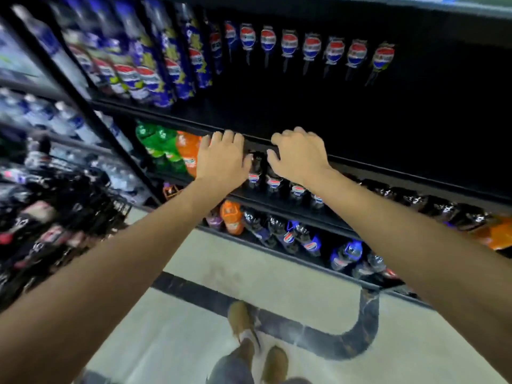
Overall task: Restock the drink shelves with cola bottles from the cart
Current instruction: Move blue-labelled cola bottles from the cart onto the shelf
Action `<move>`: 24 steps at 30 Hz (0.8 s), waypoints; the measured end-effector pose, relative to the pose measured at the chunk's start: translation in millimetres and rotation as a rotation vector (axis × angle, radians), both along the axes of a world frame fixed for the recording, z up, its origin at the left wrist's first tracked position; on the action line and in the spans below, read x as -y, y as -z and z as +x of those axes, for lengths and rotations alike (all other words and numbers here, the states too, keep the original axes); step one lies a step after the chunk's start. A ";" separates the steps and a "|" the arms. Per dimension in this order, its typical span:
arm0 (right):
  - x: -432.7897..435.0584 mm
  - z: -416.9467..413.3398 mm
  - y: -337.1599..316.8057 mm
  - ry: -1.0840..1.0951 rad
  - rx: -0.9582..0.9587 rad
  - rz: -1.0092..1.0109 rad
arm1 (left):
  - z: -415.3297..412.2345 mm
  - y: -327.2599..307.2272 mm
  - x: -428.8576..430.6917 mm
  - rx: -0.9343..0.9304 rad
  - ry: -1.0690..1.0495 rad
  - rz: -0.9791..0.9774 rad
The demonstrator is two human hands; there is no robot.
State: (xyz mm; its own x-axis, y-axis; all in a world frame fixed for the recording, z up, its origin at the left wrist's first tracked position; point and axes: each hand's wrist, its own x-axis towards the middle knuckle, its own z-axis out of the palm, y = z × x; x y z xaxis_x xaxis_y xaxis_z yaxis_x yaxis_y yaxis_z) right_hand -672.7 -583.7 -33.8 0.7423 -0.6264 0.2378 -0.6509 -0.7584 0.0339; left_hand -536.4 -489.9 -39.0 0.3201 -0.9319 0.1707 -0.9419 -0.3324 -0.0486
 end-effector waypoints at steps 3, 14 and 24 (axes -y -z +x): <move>-43.4 46.8 -13.2 -0.142 -0.017 0.016 | 33.9 -14.8 -58.8 -0.013 -0.138 0.070; -179.0 239.1 -28.9 -0.589 -0.021 0.124 | 162.5 -24.1 -251.9 -0.045 -0.590 0.130; -287.9 398.1 -22.0 -0.879 -0.055 0.134 | 269.2 -16.9 -378.6 -0.034 -0.834 0.151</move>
State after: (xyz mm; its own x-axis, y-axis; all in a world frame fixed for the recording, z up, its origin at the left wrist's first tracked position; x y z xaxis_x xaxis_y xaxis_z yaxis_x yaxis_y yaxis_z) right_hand -274.7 -295.9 -11.7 0.9760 0.1550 0.1531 0.1681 -0.9828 -0.0767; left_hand -267.2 -111.2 -22.2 0.9154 -0.4004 0.0416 -0.3928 -0.9111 -0.1246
